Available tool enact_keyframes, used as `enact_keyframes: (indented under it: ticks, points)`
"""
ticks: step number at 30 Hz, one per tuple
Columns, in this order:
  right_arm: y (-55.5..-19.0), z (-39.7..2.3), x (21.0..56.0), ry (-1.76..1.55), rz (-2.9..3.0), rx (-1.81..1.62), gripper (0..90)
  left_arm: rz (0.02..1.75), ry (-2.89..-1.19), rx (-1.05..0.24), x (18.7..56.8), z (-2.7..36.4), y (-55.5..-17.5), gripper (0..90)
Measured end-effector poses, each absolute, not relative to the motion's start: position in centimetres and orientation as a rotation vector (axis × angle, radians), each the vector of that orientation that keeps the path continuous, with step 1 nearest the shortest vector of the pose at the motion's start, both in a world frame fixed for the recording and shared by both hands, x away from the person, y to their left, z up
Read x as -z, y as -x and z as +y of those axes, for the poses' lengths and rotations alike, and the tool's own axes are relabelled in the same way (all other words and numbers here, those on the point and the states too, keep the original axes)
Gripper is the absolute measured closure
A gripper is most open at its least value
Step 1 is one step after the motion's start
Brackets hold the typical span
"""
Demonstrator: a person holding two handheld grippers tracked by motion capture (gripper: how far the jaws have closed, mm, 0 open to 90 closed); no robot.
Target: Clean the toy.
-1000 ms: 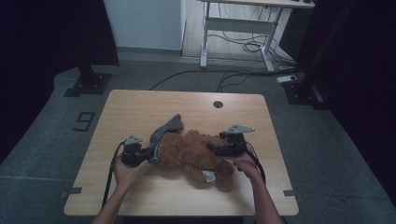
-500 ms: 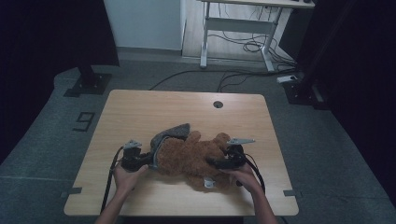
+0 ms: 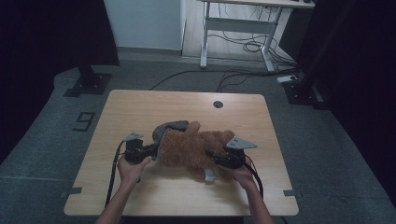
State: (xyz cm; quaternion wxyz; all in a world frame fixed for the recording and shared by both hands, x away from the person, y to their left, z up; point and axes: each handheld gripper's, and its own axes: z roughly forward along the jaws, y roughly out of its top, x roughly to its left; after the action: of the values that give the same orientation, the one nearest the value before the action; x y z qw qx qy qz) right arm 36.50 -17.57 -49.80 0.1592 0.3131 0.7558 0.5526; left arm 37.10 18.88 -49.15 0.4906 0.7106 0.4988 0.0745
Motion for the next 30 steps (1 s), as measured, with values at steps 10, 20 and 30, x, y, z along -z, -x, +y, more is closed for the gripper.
enact_keyframes:
  ticks: [10,20,30]
  points:
    - [-36.8,-17.9,51.0,-0.843,2.064,-1.464,51.8,1.178,-1.746,-0.193,48.7,17.9,-37.6,80.2]
    - [-35.0,-18.1,52.3,-0.757,2.076,-1.467,53.3,0.997,-1.791,-0.302,43.3,14.5,-35.7,80.9]
    - [-34.3,-18.5,52.8,-0.74,2.081,-1.485,53.3,0.741,-1.892,-0.144,42.1,4.1,-35.7,80.8]
